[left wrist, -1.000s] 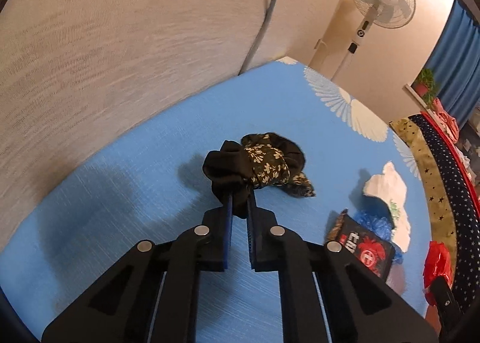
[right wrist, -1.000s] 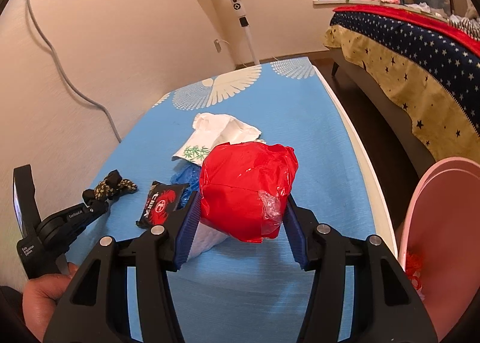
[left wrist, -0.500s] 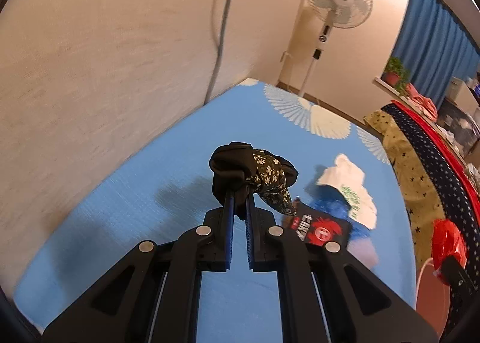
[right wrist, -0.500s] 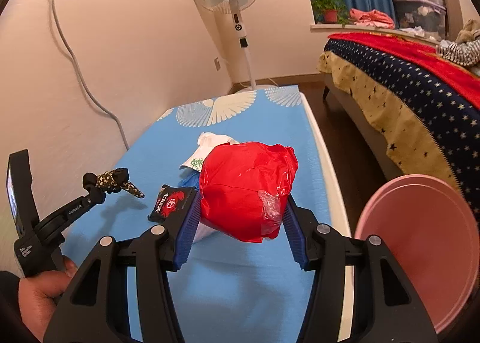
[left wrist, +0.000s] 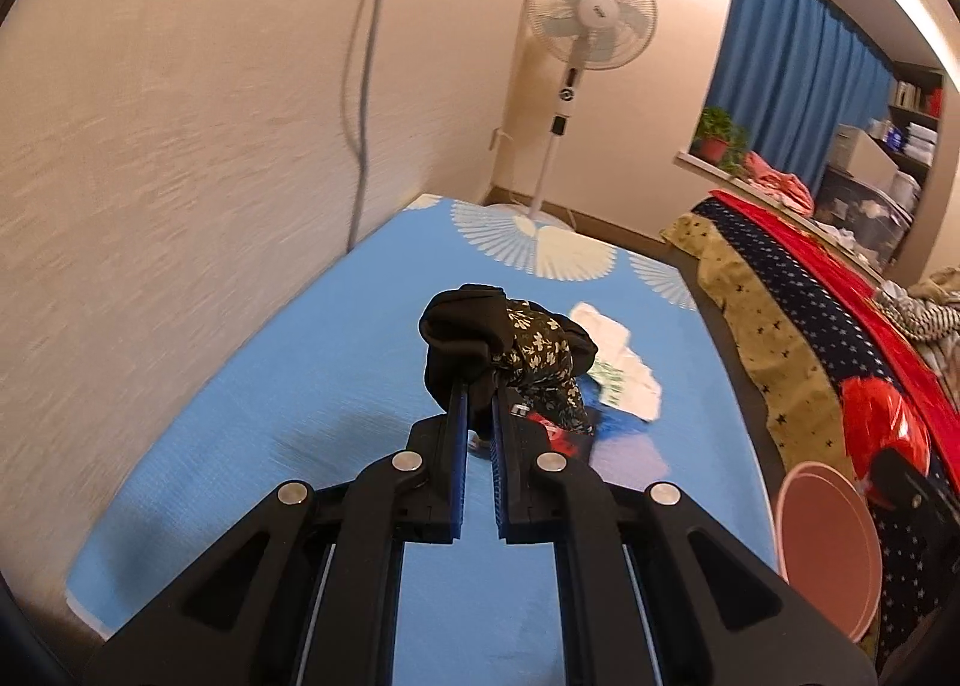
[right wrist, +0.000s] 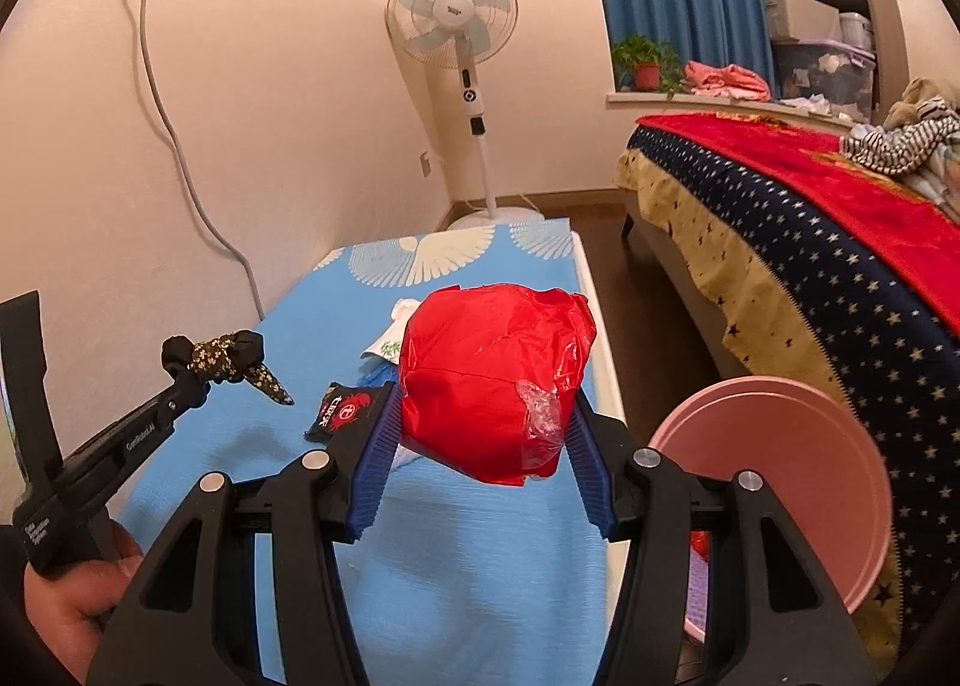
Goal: Collect trash
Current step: 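Lift the red bag and black floral cloth and carry both over the pink bin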
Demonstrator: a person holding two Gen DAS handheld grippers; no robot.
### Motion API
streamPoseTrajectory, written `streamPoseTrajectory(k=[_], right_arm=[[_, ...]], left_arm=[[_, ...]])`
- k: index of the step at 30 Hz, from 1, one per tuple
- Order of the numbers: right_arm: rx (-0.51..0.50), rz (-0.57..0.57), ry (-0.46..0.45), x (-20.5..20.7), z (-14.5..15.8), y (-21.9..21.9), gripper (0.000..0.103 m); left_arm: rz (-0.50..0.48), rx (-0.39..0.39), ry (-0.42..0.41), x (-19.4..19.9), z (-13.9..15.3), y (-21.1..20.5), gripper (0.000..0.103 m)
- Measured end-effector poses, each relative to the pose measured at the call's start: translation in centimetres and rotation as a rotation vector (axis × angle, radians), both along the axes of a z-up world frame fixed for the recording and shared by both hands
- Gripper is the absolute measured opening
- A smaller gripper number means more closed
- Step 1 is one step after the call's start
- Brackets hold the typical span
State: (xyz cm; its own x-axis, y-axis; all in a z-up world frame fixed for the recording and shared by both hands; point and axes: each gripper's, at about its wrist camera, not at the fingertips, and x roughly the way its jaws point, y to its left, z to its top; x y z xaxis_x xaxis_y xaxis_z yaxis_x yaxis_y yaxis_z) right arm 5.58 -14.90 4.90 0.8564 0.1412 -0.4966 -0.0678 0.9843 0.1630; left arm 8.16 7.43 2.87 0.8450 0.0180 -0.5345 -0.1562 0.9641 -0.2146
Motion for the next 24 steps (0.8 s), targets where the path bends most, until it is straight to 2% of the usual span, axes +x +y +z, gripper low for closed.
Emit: streamPoseTrajectory(k=[10,24], right_arm=[[-0.021,-0.058,-0.027,-1.7,1.2,-2.0,0.053],[-0.022,-0.145,-0.040,-2.9,2.3,-4.2,0.053]], left_arm=[[-0.091,0.031,-0.038,-1.8,0.9,-2.5,0.007],[-0.148,0.037,-0.048,-1.9,0.7,-4.5,0.007]])
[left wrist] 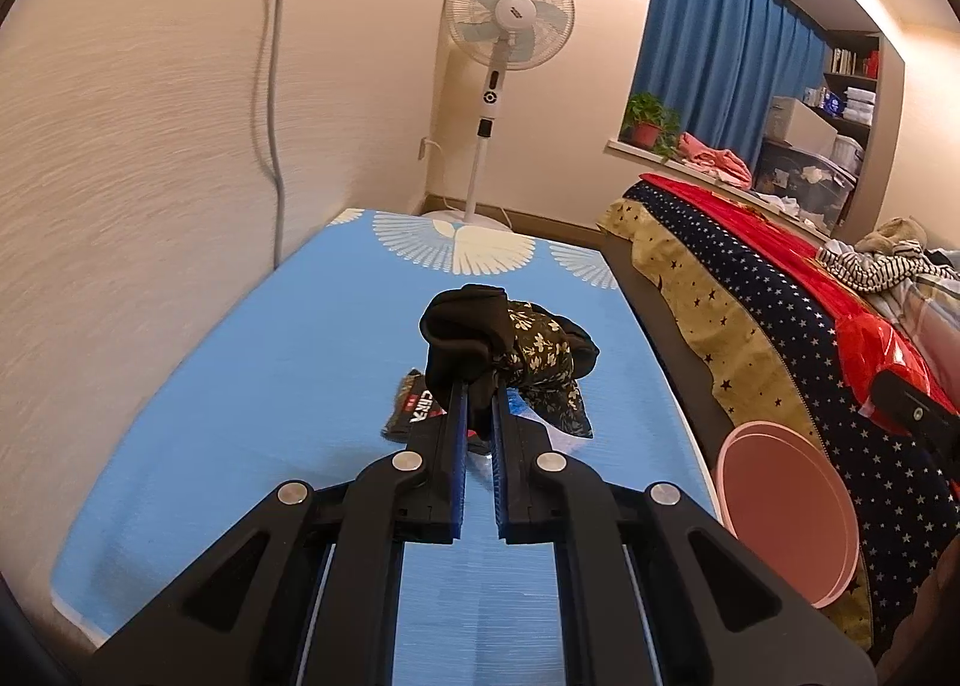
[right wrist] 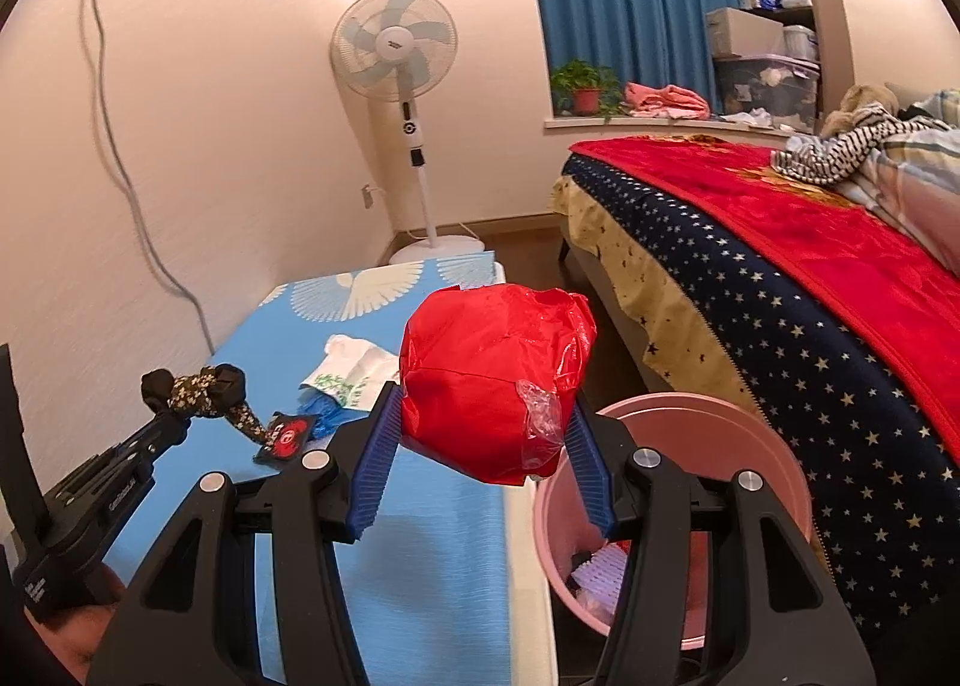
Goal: Collect trash
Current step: 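Lift the red bag and black floral cloth and carry both over the pink bin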
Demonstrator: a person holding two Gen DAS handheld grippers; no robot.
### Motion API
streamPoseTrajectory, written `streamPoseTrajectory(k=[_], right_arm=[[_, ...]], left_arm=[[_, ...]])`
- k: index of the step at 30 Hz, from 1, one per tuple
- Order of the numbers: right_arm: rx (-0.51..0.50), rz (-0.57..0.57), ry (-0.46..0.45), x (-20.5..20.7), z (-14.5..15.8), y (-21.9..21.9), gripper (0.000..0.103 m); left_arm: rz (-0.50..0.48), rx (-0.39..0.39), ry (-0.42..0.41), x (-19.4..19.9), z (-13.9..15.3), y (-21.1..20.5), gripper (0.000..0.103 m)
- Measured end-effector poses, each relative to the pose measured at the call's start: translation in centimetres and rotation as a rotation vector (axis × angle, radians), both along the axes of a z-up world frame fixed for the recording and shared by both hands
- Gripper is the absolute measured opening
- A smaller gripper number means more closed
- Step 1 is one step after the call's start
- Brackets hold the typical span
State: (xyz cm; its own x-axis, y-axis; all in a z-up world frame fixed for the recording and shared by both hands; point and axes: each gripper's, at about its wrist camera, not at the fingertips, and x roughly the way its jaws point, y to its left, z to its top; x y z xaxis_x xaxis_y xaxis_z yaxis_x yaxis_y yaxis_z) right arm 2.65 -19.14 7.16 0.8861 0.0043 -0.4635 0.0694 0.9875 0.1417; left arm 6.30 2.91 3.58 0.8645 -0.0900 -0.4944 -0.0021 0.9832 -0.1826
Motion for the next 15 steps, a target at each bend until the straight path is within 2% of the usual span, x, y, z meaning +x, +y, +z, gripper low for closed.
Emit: streamPoseTrajectory(k=[15], right_arm=[[0.006,-0.110,-0.002,0.0,0.4,-3.2,0.053]], left_arm=[[-0.094,0.012,-0.014,0.8,-0.2,-3.7,0.007]])
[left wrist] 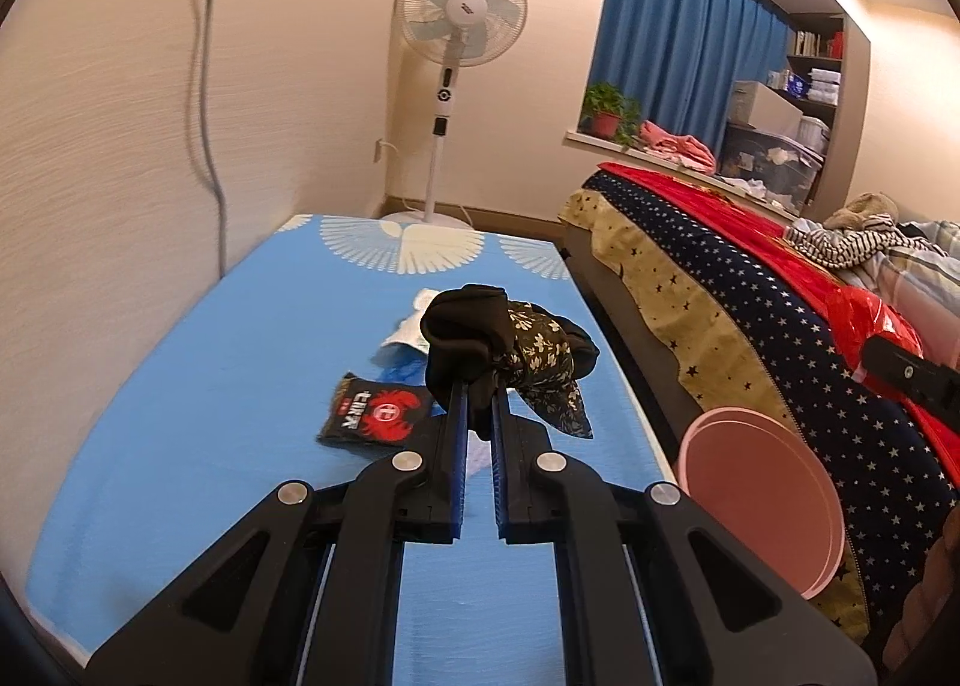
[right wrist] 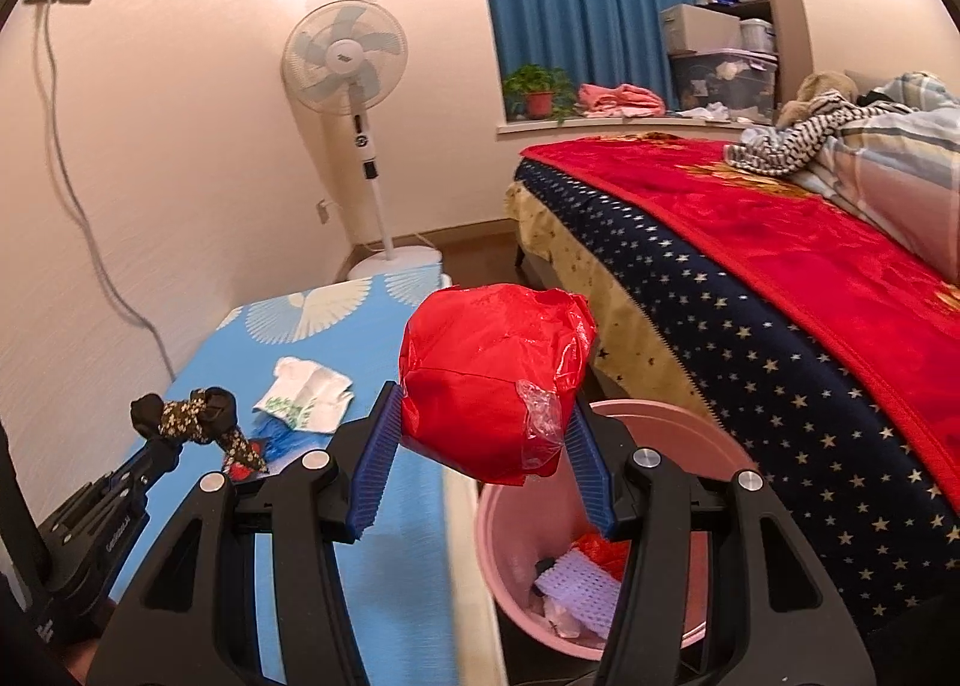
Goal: Collect trash
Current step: 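Lift the red bag and black floral cloth and carry both over the pink bin, then open both tools over the pink bin to drop the red bag and cloth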
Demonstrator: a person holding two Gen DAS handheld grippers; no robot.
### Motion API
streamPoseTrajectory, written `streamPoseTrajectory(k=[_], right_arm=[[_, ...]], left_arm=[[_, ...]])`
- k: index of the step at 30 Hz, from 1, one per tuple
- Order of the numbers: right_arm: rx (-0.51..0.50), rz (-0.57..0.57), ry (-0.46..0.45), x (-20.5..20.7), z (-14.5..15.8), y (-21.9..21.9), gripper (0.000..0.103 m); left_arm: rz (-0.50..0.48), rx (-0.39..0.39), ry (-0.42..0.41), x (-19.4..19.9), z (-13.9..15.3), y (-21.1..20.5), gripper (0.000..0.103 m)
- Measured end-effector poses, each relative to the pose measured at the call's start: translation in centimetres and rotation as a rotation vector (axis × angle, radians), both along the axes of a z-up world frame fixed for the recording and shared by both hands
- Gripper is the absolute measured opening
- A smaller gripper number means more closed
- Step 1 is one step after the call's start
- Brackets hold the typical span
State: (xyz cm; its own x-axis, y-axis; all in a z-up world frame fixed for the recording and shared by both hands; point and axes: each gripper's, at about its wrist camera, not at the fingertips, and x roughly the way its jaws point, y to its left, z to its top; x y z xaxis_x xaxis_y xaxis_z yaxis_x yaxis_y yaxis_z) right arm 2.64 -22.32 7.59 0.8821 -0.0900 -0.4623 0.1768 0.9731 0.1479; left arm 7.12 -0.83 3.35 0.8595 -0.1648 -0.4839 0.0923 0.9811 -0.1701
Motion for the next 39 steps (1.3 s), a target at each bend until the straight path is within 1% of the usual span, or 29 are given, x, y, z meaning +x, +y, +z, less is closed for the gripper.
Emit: streamPoseTrajectory(k=[7,15,27,33,39], right_arm=[[0.006,-0.080,0.017,0.3,-0.8,-2.1,0.053],[-0.016,-0.156,0.028,0.4,-1.2,-3.7,0.053],[-0.025,-0.283,0.043,-0.5,-1.5,-7.1,0.053],[-0.038,-0.312,0.057,-0.6,-1.8,-7.7,0.053],[-0.052,-0.332,0.074,-0.4,-2.2,-8.1,0.053]], left_arm=[[-0.043,0.003,-0.007,0.3,-0.2,-2.3,0.007],[-0.100,0.000,-0.011,0.7,-0.4,-4.9,0.007],[-0.204,-0.004,-0.003,1.0,-1.2,-9.6,0.007],[-0.268,0.000,0.002,0.9,-1.7,-12.2,0.007],[-0.307,-0.005,0.020,1.2,-2.3,-14.0,0.007]])
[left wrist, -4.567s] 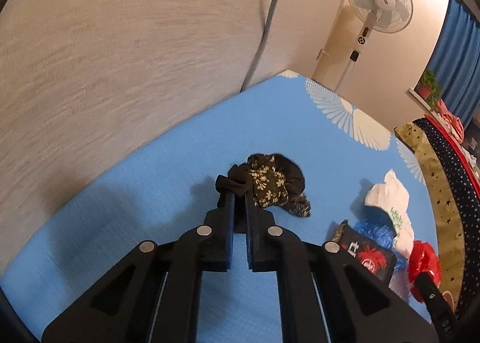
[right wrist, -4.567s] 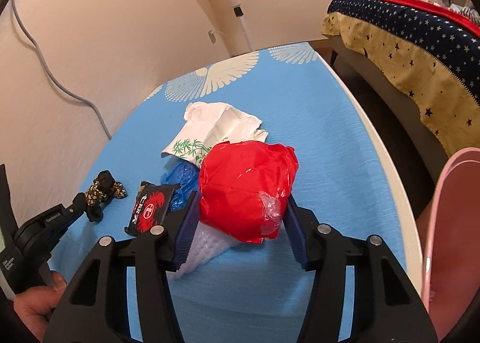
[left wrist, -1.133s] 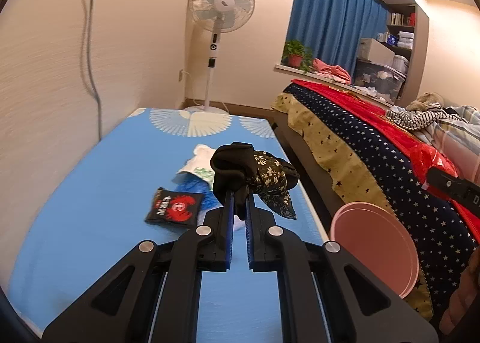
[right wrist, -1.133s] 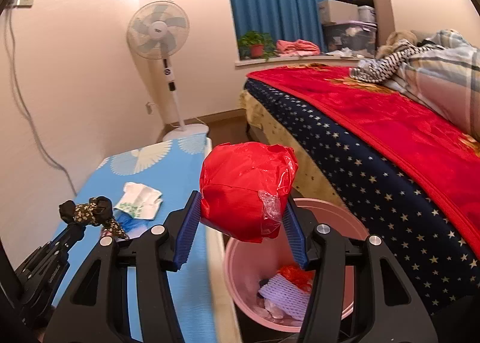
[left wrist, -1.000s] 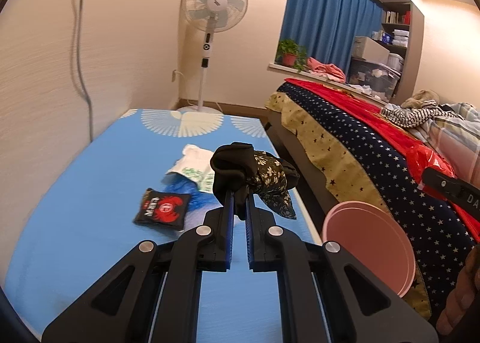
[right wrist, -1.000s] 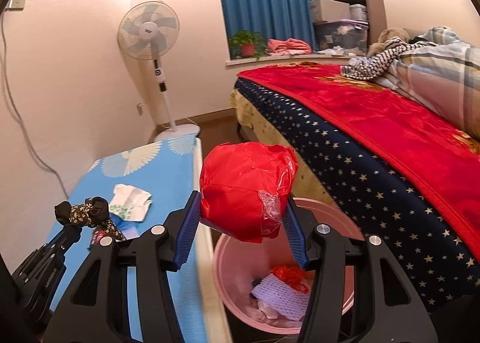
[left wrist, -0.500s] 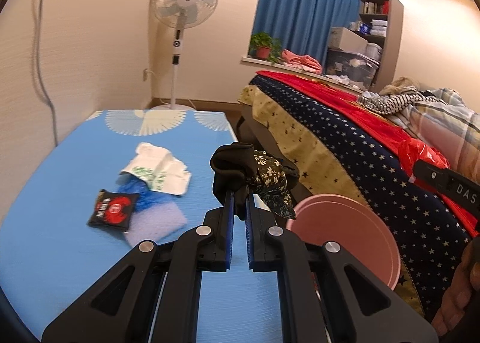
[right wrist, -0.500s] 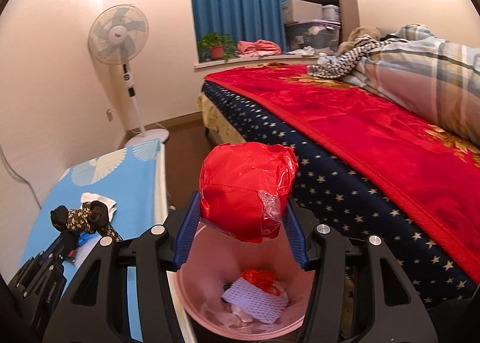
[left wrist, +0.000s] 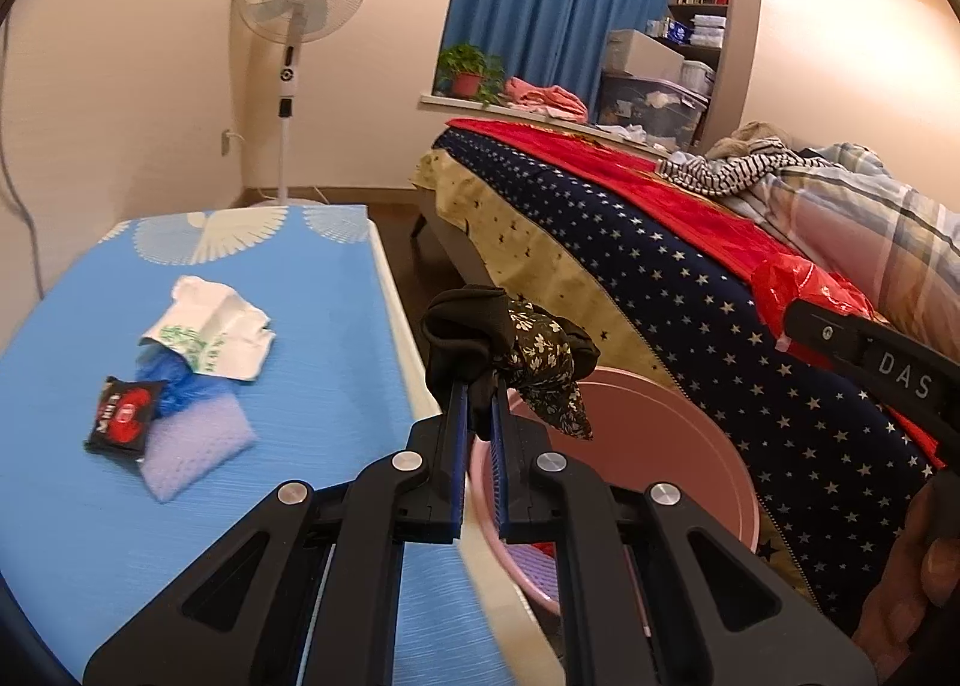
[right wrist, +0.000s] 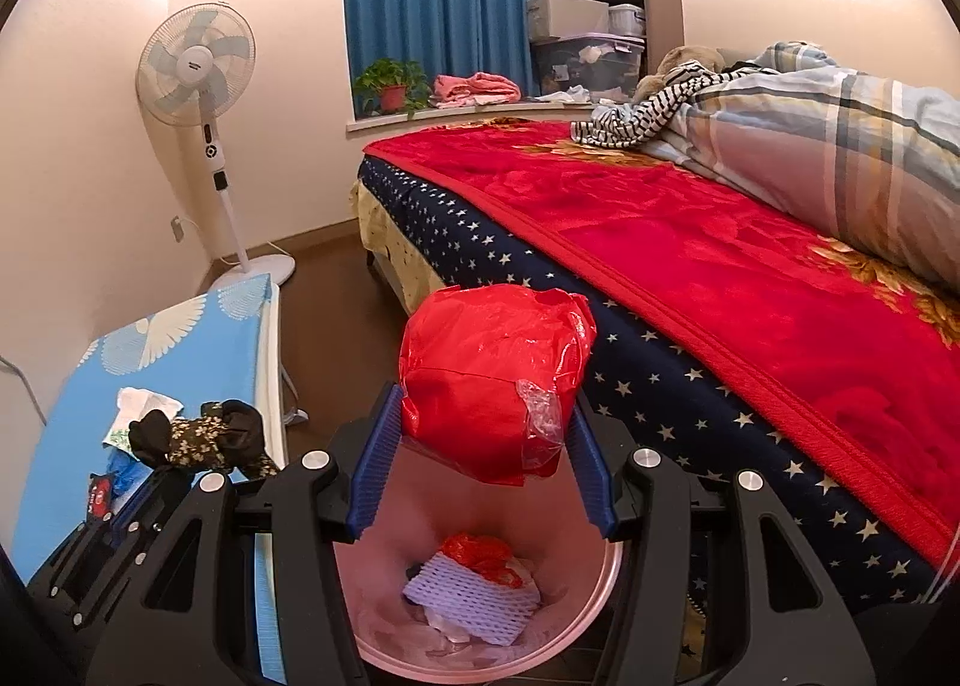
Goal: Collect trash
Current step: 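Open both tools over the pink bin to drop the red bag and cloth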
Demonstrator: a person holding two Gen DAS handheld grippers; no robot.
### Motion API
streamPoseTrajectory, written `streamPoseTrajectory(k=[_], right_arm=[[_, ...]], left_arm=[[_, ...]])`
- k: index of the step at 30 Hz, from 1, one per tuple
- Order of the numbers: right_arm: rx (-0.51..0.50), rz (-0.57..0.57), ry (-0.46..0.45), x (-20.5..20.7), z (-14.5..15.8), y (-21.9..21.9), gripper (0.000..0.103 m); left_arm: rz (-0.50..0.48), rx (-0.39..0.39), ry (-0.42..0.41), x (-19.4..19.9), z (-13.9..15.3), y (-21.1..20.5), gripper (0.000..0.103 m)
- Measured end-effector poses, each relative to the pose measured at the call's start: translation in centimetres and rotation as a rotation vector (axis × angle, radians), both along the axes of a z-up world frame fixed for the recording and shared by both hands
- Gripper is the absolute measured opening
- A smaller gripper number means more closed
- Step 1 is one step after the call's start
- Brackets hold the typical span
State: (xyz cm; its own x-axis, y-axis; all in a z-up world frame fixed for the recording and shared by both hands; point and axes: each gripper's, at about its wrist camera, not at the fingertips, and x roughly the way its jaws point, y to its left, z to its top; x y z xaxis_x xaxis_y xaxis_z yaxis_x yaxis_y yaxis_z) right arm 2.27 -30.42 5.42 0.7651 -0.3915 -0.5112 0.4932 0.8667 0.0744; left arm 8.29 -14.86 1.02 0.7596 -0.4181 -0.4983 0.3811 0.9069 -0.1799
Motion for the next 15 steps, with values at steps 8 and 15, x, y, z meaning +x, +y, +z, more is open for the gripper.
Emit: streamPoseTrajectory(k=[8,15], right_arm=[[0.000,-0.019,0.014,0.3,-0.4,-0.7,0.053],[-0.003,-0.026,0.041,0.5,-0.7,-0.8,0.064]], left_arm=[[-0.043,0.004,0.032,0.4,-1.0,-1.6,0.007],[-0.134,0.000,0.084,0.7,-2.0,-3.2,0.021]])
